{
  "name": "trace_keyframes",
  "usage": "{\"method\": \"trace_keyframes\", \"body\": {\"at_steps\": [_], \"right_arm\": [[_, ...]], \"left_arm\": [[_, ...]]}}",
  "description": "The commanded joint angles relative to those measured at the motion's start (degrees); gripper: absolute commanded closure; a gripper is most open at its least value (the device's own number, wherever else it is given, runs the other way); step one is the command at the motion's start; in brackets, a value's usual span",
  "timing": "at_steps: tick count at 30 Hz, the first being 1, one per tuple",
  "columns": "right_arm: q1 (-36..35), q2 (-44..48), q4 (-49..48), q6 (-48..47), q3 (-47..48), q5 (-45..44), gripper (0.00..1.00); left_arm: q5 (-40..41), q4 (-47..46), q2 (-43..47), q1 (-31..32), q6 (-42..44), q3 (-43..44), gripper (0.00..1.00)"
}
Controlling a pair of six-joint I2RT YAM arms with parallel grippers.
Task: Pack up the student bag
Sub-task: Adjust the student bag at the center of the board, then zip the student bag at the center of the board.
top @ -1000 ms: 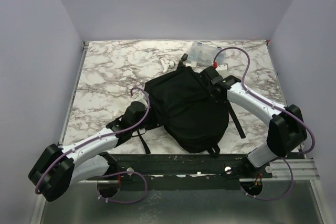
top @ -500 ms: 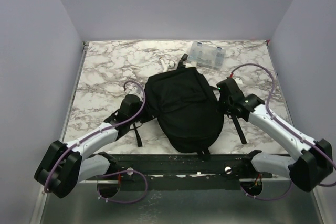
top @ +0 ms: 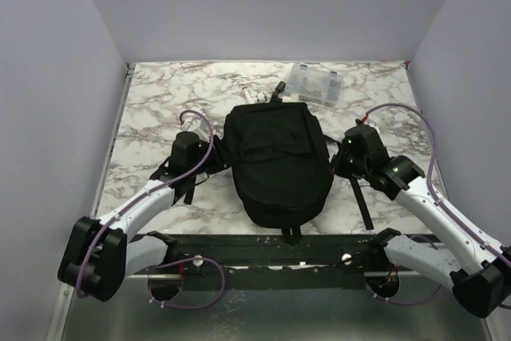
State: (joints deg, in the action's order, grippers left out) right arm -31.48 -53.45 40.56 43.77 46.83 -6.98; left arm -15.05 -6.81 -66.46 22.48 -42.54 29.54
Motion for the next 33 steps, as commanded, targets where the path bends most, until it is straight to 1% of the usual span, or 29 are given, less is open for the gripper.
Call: {"method": "trace_keyframes", "body": {"at_steps": [1, 2, 3, 6, 8, 10, 12, 13, 14, 15, 17, 20, 24, 26, 28, 29, 32, 33], "right_arm": [[0.2, -6.7, 6.0, -6.7, 8.0, -20.7, 0.71], [0.3, -8.3, 5.7, -7.9, 8.5, -22.8, 0.61], [0.7, -10.1, 4.9, -9.3, 9.1, -23.5, 0.53], [2.8, -14.1, 1.4, -11.7, 9.2, -19.6, 0.32], [4.2, -16.3, -1.1, -12.5, 8.7, -16.3, 0.24], [4.6, -17.7, -4.1, -13.4, 7.7, -12.6, 0.22], [4.6, -19.0, -6.9, -13.3, 6.8, -9.2, 0.23], [4.6, -20.0, -7.6, -13.2, 6.6, -8.4, 0.26], [4.6, -20.7, -7.3, -12.9, 6.8, -8.3, 0.32], [4.6, -21.4, -6.9, -12.6, 6.9, -8.9, 0.42], [4.5, -21.6, -6.7, -12.6, 6.4, -10.4, 0.49], [4.6, -21.6, -7.2, -13.5, 5.5, -12.4, 0.55], [4.6, -22.0, -7.3, -13.7, 4.7, -12.2, 0.69], [4.5, -21.8, -7.0, -13.6, 3.9, -11.1, 0.80], [4.6, -21.5, -6.3, -13.3, 3.8, -9.2, 0.96], [4.6, -21.2, -5.5, -12.9, 3.8, -7.9, 0.99], [4.6, -19.2, -2.8, -12.4, 4.1, -2.0, 0.99], [4.5, -18.1, -1.7, -12.3, 4.4, -0.6, 0.99]], "left_arm": [[-6.0, -0.8, 5.6, -1.1, 0.1, -2.8, 0.47], [-6.7, -0.8, 6.2, -1.1, -0.4, -3.7, 0.42], [-7.6, -0.8, 6.7, -1.1, -1.0, -4.3, 0.38], [-10.3, -0.9, 8.5, -1.1, -2.7, -6.7, 0.26], [-12.3, -1.1, 9.3, -1.0, -3.7, -7.9, 0.22], [-13.9, -1.1, 10.3, -1.0, -4.0, -8.6, 0.21], [-14.2, -1.2, 11.2, -0.9, -3.8, -9.1, 0.19], [-14.2, -1.2, 11.2, -0.9, -3.4, -9.1, 0.18], [-14.3, -1.2, 10.9, -1.0, -3.0, -9.0, 0.17], [-14.7, -1.2, 9.7, -1.0, -2.8, -8.6, 0.15], [-16.3, -1.5, 6.6, -0.9, -2.5, -7.7, 0.15], [-17.2, -4.3, 2.4, -0.3, -2.9, -7.3, 0.14], [-17.6, -7.5, -1.0, 0.4, -3.8, -7.0, 0.15], [-17.0, -8.5, -2.0, 0.8, -4.0, -6.8, 0.21], [-16.7, -9.4, -3.0, 1.0, -4.3, -6.5, 0.29], [-16.6, -9.8, -3.6, 1.1, -4.4, -6.3, 0.35], [-15.6, -11.6, -4.7, 1.3, -5.6, -6.4, 0.50], [-14.7, -12.5, -4.8, 1.5, -6.3, -6.8, 0.57]]}}
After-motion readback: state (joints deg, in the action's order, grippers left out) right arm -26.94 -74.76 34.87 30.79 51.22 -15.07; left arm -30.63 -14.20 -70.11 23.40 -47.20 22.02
